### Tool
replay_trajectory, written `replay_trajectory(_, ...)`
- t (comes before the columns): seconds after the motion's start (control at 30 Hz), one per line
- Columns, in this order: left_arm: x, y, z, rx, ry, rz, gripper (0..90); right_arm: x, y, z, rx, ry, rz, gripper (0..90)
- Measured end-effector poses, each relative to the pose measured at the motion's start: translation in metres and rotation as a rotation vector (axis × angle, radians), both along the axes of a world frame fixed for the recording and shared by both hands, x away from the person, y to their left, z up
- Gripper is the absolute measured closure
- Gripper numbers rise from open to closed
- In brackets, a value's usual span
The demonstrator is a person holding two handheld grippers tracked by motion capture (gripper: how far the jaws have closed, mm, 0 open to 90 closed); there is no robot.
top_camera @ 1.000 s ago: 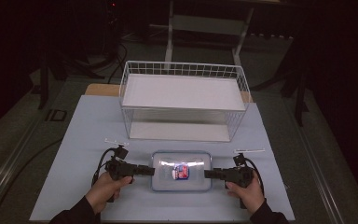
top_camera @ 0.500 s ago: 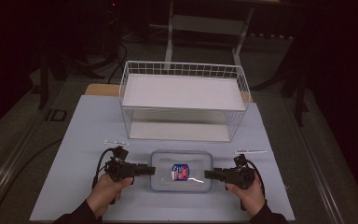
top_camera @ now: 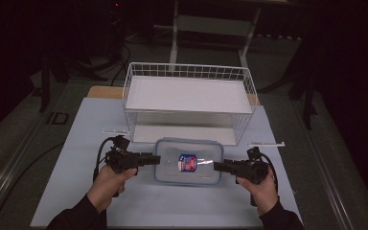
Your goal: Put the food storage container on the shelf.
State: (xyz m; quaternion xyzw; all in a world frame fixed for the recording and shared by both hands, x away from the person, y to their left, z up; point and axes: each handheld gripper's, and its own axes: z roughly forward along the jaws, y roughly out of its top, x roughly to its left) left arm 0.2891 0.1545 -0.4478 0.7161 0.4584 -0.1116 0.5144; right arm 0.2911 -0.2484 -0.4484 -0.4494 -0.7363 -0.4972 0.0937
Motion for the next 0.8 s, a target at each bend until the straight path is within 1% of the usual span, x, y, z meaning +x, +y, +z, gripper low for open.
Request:
replay_trajectory(0.03, 0.000, 0.000, 0.000, 0.000, 0.000, 0.000, 55.7, 0.000, 0.000, 0.000, 0.000, 0.000, 0.000, 52.1)
replay_trajectory(0.07, 0.003, 0.001, 0.009, -0.003, -0.014, 0.002, 55.7, 0.002, 0.000, 0.008, 0.002, -0.009, 0.000, 52.1)
replay_trajectory(0.13, 0.005, 0.001, 0.016, -0.007, -0.018, 0.007, 55.7, 0.005, 0.001, 0.017, 0.001, -0.023, 0.000, 52.1)
replay_trajectory(0.17, 0.005, 0.001, 0.016, -0.007, -0.018, 0.007, 55.7, 0.005, 0.001, 0.017, 0.001, -0.023, 0.000, 52.1)
replay_trajectory(0.2, 0.007, 0.001, 0.024, -0.006, -0.032, 0.010, 55.7, 0.007, 0.001, 0.020, 0.005, -0.026, -0.002, 52.1)
replay_trajectory(0.23, 0.007, 0.001, 0.024, -0.006, -0.032, 0.010, 55.7, 0.007, 0.001, 0.020, 0.005, -0.026, -0.002, 52.1)
replay_trajectory(0.3, 0.011, 0.001, 0.035, -0.009, -0.043, 0.011, 55.7, 0.013, 0.001, 0.034, 0.011, -0.041, -0.003, 52.1)
replay_trajectory(0.33, 0.015, 0.001, 0.042, -0.010, -0.049, 0.010, 55.8, 0.018, 0.001, 0.045, 0.014, -0.050, -0.006, 52.0)
replay_trajectory(0.37, 0.016, 0.001, 0.047, -0.012, -0.053, 0.011, 55.8, 0.020, 0.001, 0.048, 0.012, -0.057, -0.006, 52.0)
replay_trajectory(0.4, 0.016, 0.001, 0.047, -0.012, -0.053, 0.011, 55.8, 0.020, 0.001, 0.048, 0.012, -0.057, -0.006, 52.0)
replay_trajectory(0.43, 0.020, 0.001, 0.055, -0.015, -0.063, 0.011, 55.8, 0.025, 0.001, 0.059, 0.015, -0.069, -0.010, 52.0)
replay_trajectory(0.57, 0.028, 0.001, 0.072, -0.018, -0.084, 0.015, 55.8, 0.033, 0.001, 0.077, 0.015, -0.089, -0.014, 52.0)
replay_trajectory(0.6, 0.028, 0.001, 0.072, -0.018, -0.084, 0.015, 55.8, 0.035, 0.001, 0.081, 0.017, -0.093, -0.017, 51.9)
replay_trajectory(0.63, 0.032, 0.001, 0.080, -0.018, -0.093, 0.019, 55.9, 0.038, 0.001, 0.085, 0.018, -0.097, -0.017, 51.9)
replay_trajectory(0.77, 0.042, 0.001, 0.095, -0.016, -0.114, 0.020, 55.9, 0.048, 0.001, 0.099, 0.030, -0.114, -0.026, 51.9)
replay_trajectory(0.8, 0.044, 0.001, 0.098, -0.018, -0.118, 0.023, 55.9, 0.050, 0.001, 0.103, 0.026, -0.117, -0.026, 51.8)
